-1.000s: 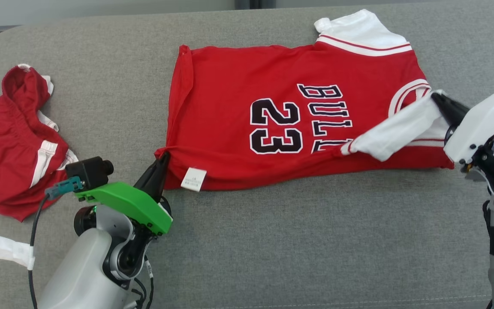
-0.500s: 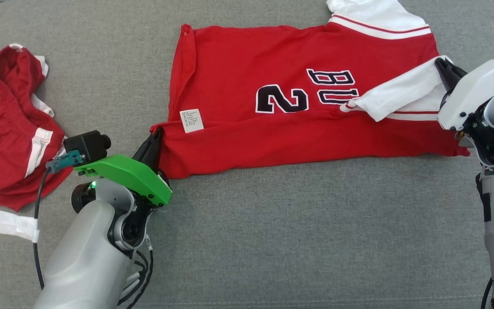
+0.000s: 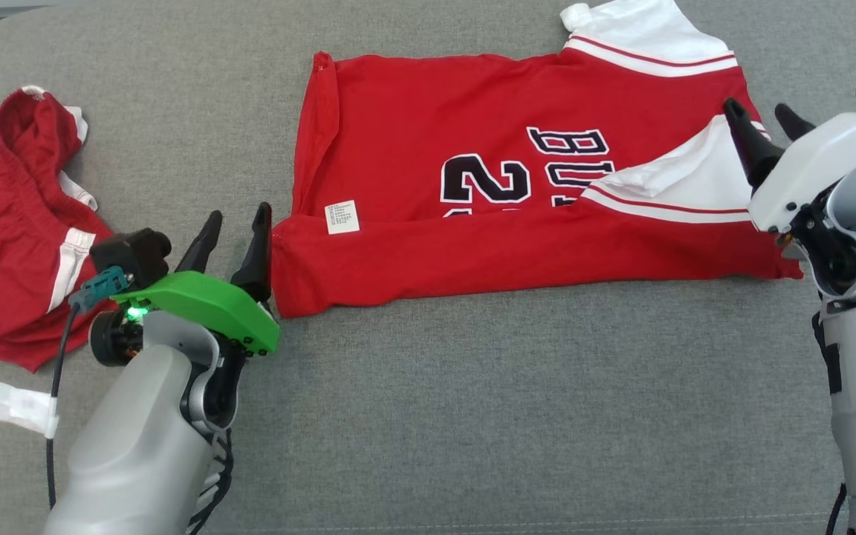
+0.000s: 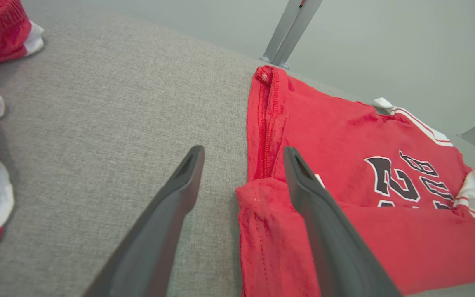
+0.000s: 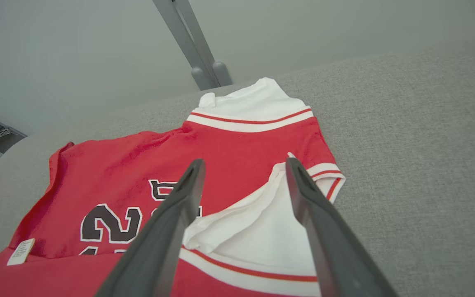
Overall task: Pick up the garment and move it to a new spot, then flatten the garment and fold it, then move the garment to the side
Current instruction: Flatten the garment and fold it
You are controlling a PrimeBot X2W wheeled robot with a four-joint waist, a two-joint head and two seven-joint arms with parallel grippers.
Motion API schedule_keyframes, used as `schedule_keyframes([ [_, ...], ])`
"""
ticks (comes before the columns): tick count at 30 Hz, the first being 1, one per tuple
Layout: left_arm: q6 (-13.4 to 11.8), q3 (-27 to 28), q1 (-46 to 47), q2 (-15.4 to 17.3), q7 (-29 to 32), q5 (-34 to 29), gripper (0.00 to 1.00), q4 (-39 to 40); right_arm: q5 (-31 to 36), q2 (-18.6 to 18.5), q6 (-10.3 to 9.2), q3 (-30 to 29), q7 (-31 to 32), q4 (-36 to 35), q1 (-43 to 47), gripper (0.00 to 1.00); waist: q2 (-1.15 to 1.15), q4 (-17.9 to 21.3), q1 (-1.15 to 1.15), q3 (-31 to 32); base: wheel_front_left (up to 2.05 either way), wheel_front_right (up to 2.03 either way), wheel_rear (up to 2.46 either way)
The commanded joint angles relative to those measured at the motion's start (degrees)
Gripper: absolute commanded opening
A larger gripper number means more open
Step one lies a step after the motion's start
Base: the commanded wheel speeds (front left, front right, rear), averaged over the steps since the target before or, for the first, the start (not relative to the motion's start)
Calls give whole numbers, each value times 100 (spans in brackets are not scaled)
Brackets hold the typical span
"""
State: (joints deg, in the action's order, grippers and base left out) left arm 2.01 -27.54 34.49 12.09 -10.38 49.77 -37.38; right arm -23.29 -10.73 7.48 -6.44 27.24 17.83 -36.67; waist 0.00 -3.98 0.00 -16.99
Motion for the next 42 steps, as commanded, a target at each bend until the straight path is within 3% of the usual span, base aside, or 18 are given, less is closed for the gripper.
schedule_keyframes([
  [1,-102,-51,-119,116,-115,-191,100,-11,44,-27,2,-3,71,-68,197,100,0,16,0,95,0,0,0],
  [4,-362,-213,-382,239,-331,-616,100,129,205,-14,2,-119,366,-387,565,100,0,32,0,178,0,0,0],
  [10,-624,-361,-874,306,-442,-1013,100,600,501,206,2,-442,740,-1072,1269,100,0,56,0,189,0,0,0],
  [17,-802,-383,-973,82,-464,-1029,100,599,1139,361,2,-711,855,-1006,1488,100,0,88,0,50,0,0,0],
  [28,-839,-638,-486,-210,-371,-1238,100,-163,1480,543,2,-892,898,-97,1178,100,0,5,0,-146,0,0,0],
  [35,-463,-875,-292,-419,-122,-1185,100,-583,1498,598,2,-889,955,360,1140,100,0,-16,0,-172,0,0,0],
  [36,-418,-927,-273,-445,-92,-1205,53,-640,1483,601,2,-884,952,398,1145,81,0,-18,0,-170,0,0,0],
  [37,-369,-963,-246,-479,-71,-1217,22,-705,1455,604,2,-877,938,439,1138,29,0,-19,0,-167,0,0,0],
  [38,-314,-994,-224,-508,-58,-1215,0,-755,1428,605,2,-858,931,472,1128,0,0,-18,0,-163,0,0,0],
  [42,-162,-1105,-153,-565,-48,-1231,0,-974,1322,558,-1,-734,865,509,1164,0,0,5,0,-90,0,0,0],
])
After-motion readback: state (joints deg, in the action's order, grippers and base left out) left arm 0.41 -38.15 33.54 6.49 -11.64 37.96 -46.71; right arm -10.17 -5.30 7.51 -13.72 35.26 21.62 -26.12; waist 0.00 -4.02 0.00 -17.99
